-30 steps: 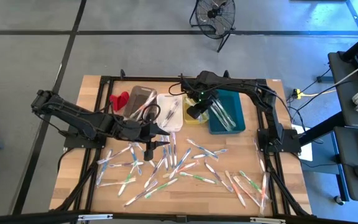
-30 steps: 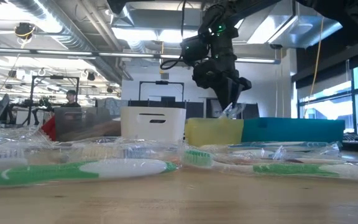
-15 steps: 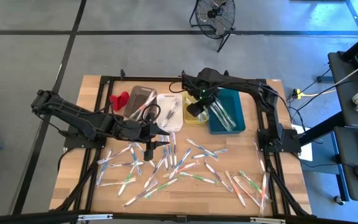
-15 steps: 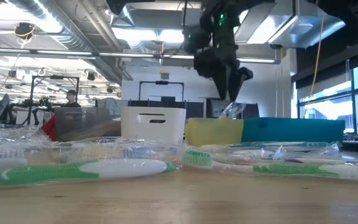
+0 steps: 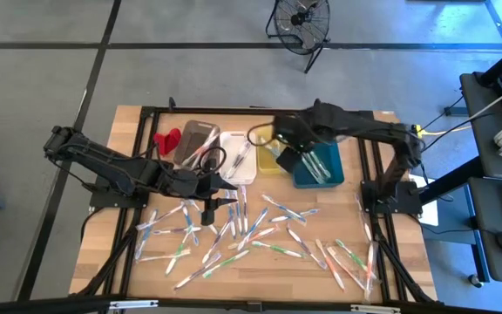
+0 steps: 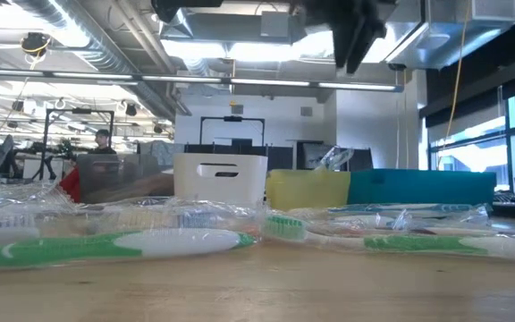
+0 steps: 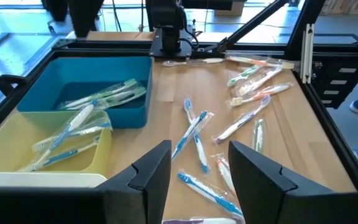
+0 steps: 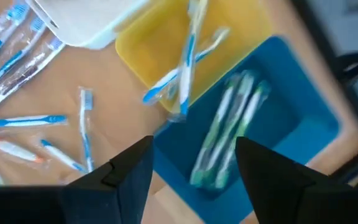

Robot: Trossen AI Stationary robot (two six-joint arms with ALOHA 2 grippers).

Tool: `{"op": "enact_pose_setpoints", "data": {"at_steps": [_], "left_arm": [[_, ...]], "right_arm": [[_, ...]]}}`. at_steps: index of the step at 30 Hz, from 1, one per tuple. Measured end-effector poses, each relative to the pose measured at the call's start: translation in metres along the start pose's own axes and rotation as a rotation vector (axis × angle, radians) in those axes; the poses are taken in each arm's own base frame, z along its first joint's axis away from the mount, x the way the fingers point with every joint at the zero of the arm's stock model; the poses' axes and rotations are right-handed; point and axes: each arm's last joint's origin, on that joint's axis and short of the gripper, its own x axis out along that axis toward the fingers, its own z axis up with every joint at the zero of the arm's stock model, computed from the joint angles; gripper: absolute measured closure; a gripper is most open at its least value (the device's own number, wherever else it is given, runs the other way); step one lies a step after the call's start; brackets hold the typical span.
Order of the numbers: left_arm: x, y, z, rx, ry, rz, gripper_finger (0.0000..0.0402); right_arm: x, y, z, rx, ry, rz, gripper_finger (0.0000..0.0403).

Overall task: Pick & Place Toothbrushes
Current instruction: Put the green toothbrush into the blue bin

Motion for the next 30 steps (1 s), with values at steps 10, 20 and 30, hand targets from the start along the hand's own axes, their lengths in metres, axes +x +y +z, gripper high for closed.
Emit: {"op": "enact_pose_setpoints", "data": {"at_steps": [10, 20, 30], "left_arm": [[0.0, 0.0, -0.001, 0.001, 0.011, 0.002, 0.0247], [0.0, 0.0, -0.003, -0.019, 0.026, 0.004, 0.0247], [0.0, 0.001, -0.003, -0.019, 0.024, 0.014, 0.0247]], "right_arm": [[-0.039, 0.049, -0.048, -0.244, -0.159, 0.005, 0.016], [-0.008, 0.084, -0.091, -0.351, -0.035, -0.062, 0.019], [0.037, 0.104, -0.146, -0.324, 0.238, -0.073, 0.0235]]}}
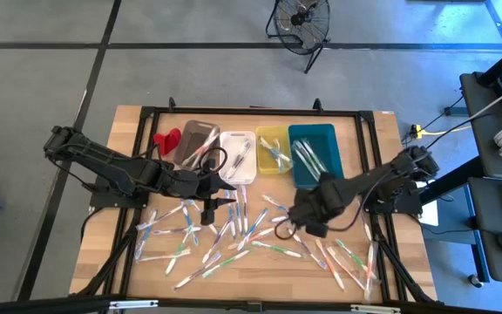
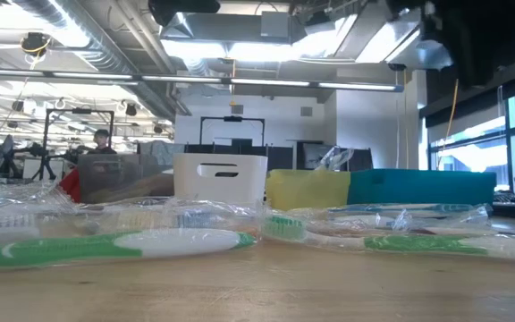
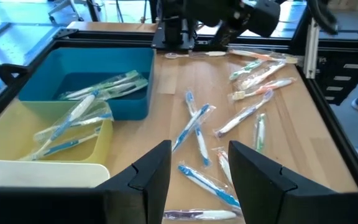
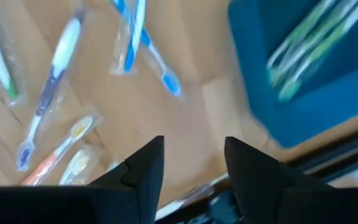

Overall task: Pick & Place Toothbrushes
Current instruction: Put the green toothbrush into the blue bin

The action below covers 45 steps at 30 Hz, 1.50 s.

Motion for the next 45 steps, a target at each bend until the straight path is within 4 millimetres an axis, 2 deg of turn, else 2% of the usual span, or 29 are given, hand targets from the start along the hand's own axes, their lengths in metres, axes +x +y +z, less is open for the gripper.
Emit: {"op": "enact_pose_setpoints", "data": {"at_steps": [7, 18, 27, 35, 40, 45], "left_arm": [[0.0, 0.002, 0.0, 0.002, -0.013, 0.059, 0.0247], [0.0, 0.002, 0.002, -0.004, -0.029, 0.064, 0.0247], [0.0, 0.003, 0.002, 0.009, -0.029, 0.07, 0.0247], [0.0, 0.003, 0.006, 0.007, -0.065, 0.087, 0.0247], [0.0, 0.004, 0.009, -0.01, -0.102, 0.095, 0.0247], [0.0, 0.004, 0.012, -0.018, -0.123, 0.093, 0.0247]], "right_arm": [[0.019, 0.018, -0.03, 0.07, 0.059, -0.05, 0.0267], [0.035, 0.018, -0.057, 0.215, 0.07, -0.087, 0.0299], [0.054, 0.045, -0.08, 0.159, 0.143, 0.055, 0.0289], [0.062, 0.066, -0.098, 0.162, 0.142, 0.165, 0.0277], [0.067, 0.074, -0.105, 0.159, 0.131, 0.205, 0.0283], [0.082, 0.074, -0.114, 0.212, 0.171, 0.183, 0.0281]]}}
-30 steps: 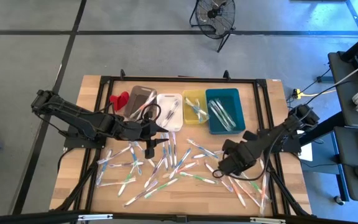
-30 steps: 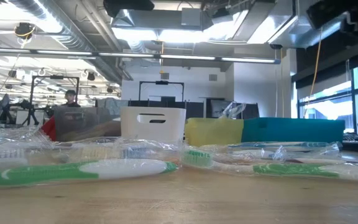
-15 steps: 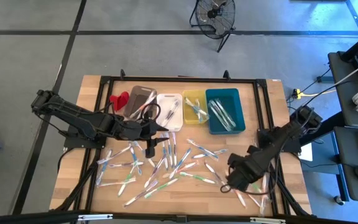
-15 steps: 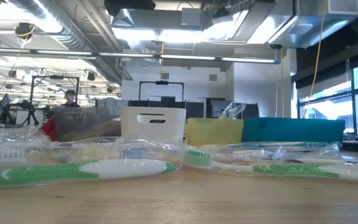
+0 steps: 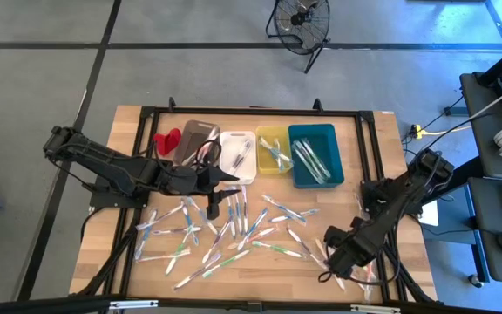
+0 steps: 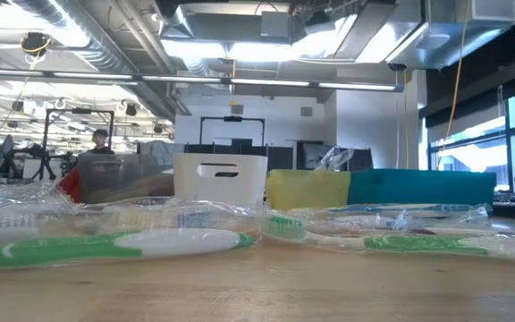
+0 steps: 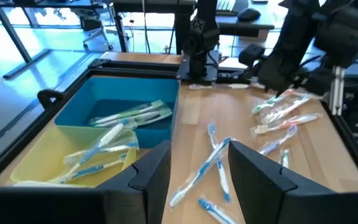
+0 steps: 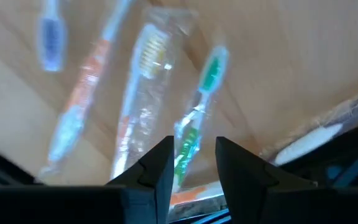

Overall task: Pick & Place Toothbrushes
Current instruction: Put the green toothbrush into the blue bin

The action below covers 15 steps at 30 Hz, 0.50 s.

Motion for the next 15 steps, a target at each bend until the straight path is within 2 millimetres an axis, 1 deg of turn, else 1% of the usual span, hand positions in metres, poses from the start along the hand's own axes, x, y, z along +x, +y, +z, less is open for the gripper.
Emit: {"op": "enact_pose_setpoints", "data": {"at_steps": [6, 8, 15], "left_arm": [[0.0, 0.0, 0.003, -0.013, -0.027, -0.004, 0.0247], [0.0, 0.0, 0.003, -0.016, -0.028, -0.004, 0.0247], [0.0, -0.001, 0.003, -0.067, -0.028, -0.005, 0.0247]], "right_arm": [[0.016, 0.004, -0.006, -0.023, -0.002, 0.072, 0.026], [0.018, 0.006, -0.008, -0.031, -0.008, 0.09, 0.0253], [0.02, 0.004, -0.019, -0.013, -0.051, 0.051, 0.023]]}}
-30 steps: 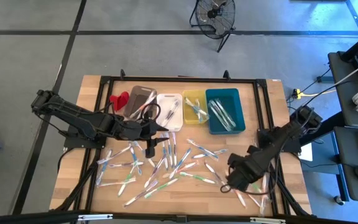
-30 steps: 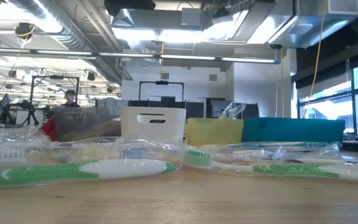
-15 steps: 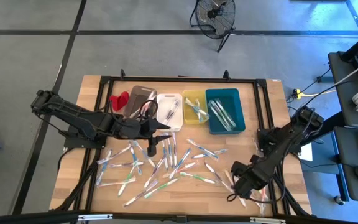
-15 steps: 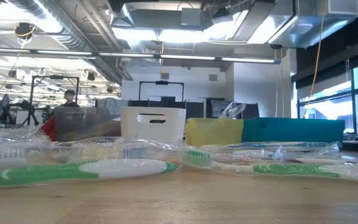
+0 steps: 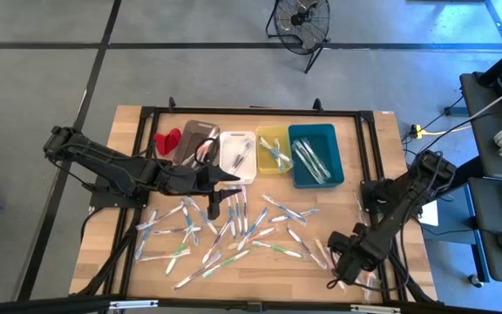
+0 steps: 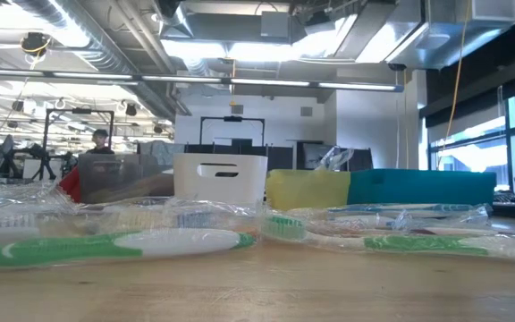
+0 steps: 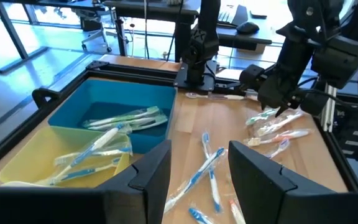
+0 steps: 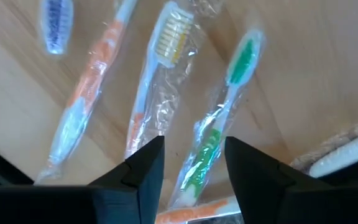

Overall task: Pick & Place Toothbrushes
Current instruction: Put the green toothbrush into the blue bin

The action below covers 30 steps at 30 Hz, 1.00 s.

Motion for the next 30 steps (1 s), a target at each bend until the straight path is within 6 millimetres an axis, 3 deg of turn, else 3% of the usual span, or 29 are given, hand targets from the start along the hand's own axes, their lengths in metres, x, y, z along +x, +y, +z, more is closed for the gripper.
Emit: {"op": "enact_pose_setpoints", "data": {"at_steps": [17, 30], "left_arm": [[0.002, -0.003, -0.003, -0.043, 0.009, 0.006, 0.0247], [-0.001, -0.015, -0.006, -0.029, 0.016, -0.036, 0.0247]], "right_arm": [[0.002, -0.002, -0.017, 0.012, -0.005, -0.035, 0.0218], [0.002, -0.004, -0.018, 0.024, -0.003, -0.059, 0.0195]]}}
